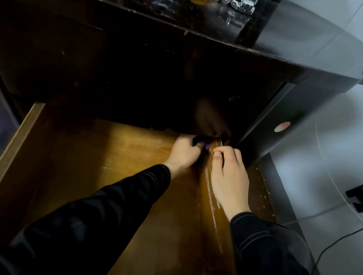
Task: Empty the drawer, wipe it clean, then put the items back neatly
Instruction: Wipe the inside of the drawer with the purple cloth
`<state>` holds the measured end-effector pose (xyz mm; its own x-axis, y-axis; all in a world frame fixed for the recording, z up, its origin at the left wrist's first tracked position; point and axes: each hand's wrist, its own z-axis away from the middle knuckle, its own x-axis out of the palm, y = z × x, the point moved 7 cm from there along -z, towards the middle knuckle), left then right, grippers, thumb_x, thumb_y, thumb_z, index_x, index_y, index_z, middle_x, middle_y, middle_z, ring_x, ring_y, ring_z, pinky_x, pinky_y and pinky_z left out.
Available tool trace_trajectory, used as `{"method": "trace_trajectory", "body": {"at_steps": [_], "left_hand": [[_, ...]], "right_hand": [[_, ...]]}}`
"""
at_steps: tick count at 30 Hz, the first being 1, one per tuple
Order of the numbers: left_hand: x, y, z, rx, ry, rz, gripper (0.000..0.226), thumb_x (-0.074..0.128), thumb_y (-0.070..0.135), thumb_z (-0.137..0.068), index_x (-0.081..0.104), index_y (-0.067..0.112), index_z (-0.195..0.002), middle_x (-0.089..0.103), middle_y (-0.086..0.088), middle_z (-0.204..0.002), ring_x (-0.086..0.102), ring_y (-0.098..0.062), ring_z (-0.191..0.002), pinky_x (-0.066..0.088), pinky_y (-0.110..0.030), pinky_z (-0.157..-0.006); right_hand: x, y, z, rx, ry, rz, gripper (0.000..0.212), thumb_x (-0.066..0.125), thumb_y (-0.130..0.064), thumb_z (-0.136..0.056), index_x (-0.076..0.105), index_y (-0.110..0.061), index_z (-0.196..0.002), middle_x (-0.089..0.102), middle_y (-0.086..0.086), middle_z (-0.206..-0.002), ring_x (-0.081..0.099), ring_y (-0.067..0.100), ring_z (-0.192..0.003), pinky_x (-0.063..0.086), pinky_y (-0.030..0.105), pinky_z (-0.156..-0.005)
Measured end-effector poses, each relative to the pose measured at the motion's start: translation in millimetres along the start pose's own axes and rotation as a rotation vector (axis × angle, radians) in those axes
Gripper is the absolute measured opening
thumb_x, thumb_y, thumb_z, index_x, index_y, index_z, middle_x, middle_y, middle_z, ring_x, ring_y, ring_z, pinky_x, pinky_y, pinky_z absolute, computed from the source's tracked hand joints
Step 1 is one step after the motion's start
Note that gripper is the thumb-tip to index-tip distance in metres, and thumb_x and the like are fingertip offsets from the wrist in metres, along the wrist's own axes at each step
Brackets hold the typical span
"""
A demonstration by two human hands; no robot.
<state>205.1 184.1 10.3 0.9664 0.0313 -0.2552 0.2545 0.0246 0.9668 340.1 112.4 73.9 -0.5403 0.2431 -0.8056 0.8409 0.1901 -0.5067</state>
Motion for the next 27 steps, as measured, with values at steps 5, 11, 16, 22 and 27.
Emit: {"method": "trace_trajectory", "body": {"at_steps": [5, 11, 16, 22, 27], "left_hand": [[0.1, -14.9, 7.8, 0.028, -0.084, -0.288, 0.052, 0.052, -0.005, -0.083, 0.064, 0.014, -0.13, 0.065, -0.008, -0.131, 0.058, -0.027, -0.122, 0.047, -0.033, -0.102], [-4.0, -2.7, 4.5, 0.055, -0.017, -0.031, 0.035, 0.052, -0.003, -0.086, 0.072, 0.017, -0.105, 0.072, -0.001, -0.105, 0.065, -0.021, -0.103, 0.052, -0.038, -0.094], [2.1, -12.8, 16.7, 0.044, -0.107, -0.304, 0.055, 0.053, -0.005, -0.083, 0.062, 0.014, -0.134, 0.062, -0.008, -0.133, 0.058, -0.026, -0.121, 0.045, -0.032, -0.104], [-5.3, 5.4, 9.1, 0.045, -0.06, -0.08, 0.033, 0.052, -0.001, -0.089, 0.071, 0.021, -0.106, 0.071, 0.003, -0.102, 0.065, -0.024, -0.106, 0.05, -0.028, -0.083], [-2.5, -7.3, 16.1, 0.041, -0.153, -0.328, 0.054, 0.05, -0.006, -0.085, 0.065, 0.019, -0.13, 0.066, -0.006, -0.128, 0.062, -0.024, -0.114, 0.049, -0.03, -0.097]], "right_hand": [[0.1, -0.5, -0.2, 0.012, -0.015, 0.0, 0.025, 0.036, -0.034, -0.107, 0.057, -0.026, -0.117, 0.047, -0.011, -0.113, 0.054, 0.012, -0.1, 0.043, 0.027, -0.073], [-0.4, 0.7, -0.6, 0.015, -0.003, -0.008, 0.028, 0.033, -0.035, -0.107, 0.058, -0.026, -0.117, 0.049, -0.01, -0.112, 0.054, 0.012, -0.098, 0.041, 0.026, -0.071], [-1.3, 0.8, -0.2, 0.027, -0.01, 0.01, 0.029, 0.033, -0.034, -0.107, 0.058, -0.025, -0.118, 0.047, -0.011, -0.112, 0.054, 0.011, -0.097, 0.037, 0.018, -0.066], [-1.3, 8.9, 1.0, 0.127, 0.03, -0.062, 0.024, 0.033, -0.038, -0.107, 0.052, -0.029, -0.119, 0.055, -0.012, -0.107, 0.055, 0.008, -0.092, 0.036, 0.015, -0.065], [-1.4, 10.2, 2.0, 0.148, 0.021, -0.07, 0.021, 0.033, -0.038, -0.106, 0.051, -0.031, -0.115, 0.06, -0.007, -0.107, 0.057, 0.01, -0.09, 0.042, 0.024, -0.066]]}}
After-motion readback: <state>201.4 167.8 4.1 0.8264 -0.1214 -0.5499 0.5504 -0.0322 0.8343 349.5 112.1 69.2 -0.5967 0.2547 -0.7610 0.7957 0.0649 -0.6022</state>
